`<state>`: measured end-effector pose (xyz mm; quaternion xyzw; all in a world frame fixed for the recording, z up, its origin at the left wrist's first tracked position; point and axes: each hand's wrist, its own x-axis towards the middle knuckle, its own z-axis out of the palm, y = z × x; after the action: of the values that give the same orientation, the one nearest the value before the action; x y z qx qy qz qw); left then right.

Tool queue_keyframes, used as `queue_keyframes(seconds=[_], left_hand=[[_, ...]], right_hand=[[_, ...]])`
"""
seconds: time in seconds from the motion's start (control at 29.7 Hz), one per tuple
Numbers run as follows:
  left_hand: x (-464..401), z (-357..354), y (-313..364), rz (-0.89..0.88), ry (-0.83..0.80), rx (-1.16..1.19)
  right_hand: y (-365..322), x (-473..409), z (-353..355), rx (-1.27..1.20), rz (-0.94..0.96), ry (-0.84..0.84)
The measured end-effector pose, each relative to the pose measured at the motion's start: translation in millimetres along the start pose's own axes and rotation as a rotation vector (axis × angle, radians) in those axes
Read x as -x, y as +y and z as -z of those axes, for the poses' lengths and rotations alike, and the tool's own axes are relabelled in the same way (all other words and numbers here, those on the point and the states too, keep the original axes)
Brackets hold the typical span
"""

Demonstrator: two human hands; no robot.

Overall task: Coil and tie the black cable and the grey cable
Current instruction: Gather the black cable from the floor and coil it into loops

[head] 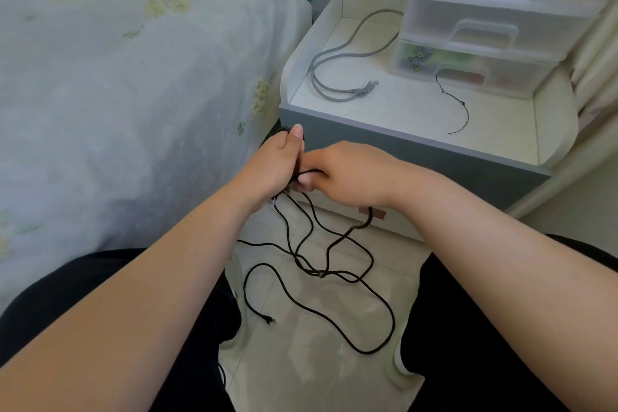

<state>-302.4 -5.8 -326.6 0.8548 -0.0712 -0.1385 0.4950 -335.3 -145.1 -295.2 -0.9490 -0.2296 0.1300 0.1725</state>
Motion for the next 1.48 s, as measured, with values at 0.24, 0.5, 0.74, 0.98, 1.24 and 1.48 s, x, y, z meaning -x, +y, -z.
queue_keyframes(seconds=[0.24,0.5,0.74,0.98,1.24,1.48], left_hand=[[6.3,-0.6,7.7,0.226,-0.361,0.586],[13.8,18.2,21.3,0.227,-0.752,0.959],[17.5,27.0,24.2,0.152,-0.773,1.116],[20.2,28.0,29.9,0.121,-0.495,1.140],[20.3,28.2,38.6,0.043,-0.451,1.157],[5.0,50.8,41.9,0.002,-0.089,1.571]], right_hand=[[20.2,-4.0,20.6,-0.432,-0.116,0.177],[46.6,-8.3,28.5,-1.108,-0.016,0.178],[48.2,-11.6,18.2,-1.061,-0.045,0.263],[49.5,-13.0,7.5,-1.054,-0.133,0.400],[36.8,-13.2,-19.6,-1.069,-0.213,0.657],[2.6,-3.4,-84.0,-1.373,-0.332,0.472]])
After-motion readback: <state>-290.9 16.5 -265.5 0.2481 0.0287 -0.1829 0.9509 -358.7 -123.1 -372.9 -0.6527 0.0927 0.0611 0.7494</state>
